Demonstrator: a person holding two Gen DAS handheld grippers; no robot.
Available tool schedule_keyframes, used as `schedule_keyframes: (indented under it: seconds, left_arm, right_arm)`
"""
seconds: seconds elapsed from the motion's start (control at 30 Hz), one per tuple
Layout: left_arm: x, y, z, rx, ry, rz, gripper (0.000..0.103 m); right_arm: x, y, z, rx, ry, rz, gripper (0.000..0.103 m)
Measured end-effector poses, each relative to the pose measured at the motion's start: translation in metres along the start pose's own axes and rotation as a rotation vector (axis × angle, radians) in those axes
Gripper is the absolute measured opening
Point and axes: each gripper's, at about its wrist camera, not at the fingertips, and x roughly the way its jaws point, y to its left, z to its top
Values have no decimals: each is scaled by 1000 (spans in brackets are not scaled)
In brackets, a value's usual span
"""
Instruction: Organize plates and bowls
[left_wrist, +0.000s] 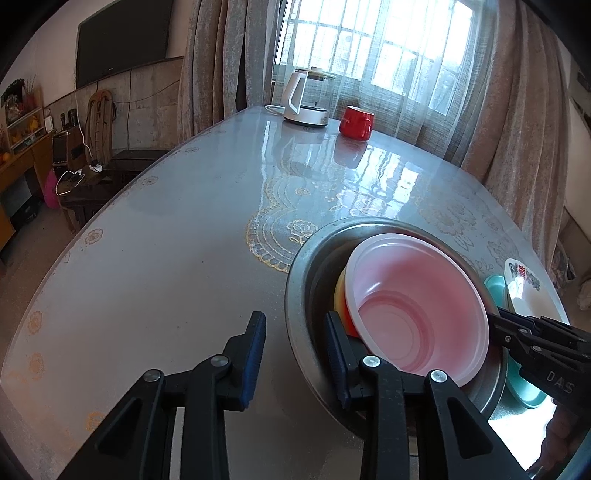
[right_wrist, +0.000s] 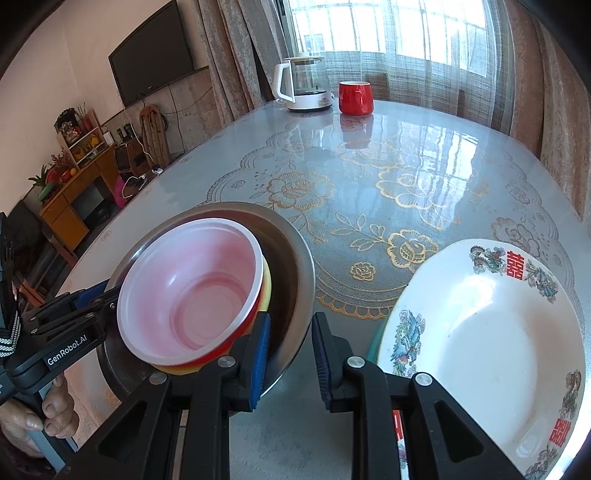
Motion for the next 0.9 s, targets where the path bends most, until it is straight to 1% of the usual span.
schedule_keyframes:
  seconds: [0.07,0.23,0.3,0.4,0.5,0.6,0.73,0.8,0.9]
  left_arm:
    - [1,1,0,-9,2,-9,33]
    - [1,3,0,-26,6,-27,33]
    - [0,1,-1,-20,0,-29,30]
    - [-4,-2,-4,-3,-13,-35,24]
    - [-6,-1,-5,-3,-16,-48,21]
    - [-8,2,-5,-20,-9,-65,20]
    - [-11,2,-7,-14,-5,-62,19]
    - [-13,3,-10,-16,-9,-66,19]
    - [-13,6,-11,-41,-8,-74,20]
  right_arm:
    - [0,-2,0,14,3,-5,28]
    - [1,-4,-1,17,4,10,29]
    - [0,-5,-1,20,7,19,29]
    - [-2,-1,-3,5,9,23,26]
    - [-2,0,-4,1,8,21,26]
    - [-1,-2,-3,12,11,30,26]
    - [-3,2,-5,-1,17,33,26]
    - [-4,2,-6,12,18,50,22]
    - [-4,-1,-6,29,16,65,22]
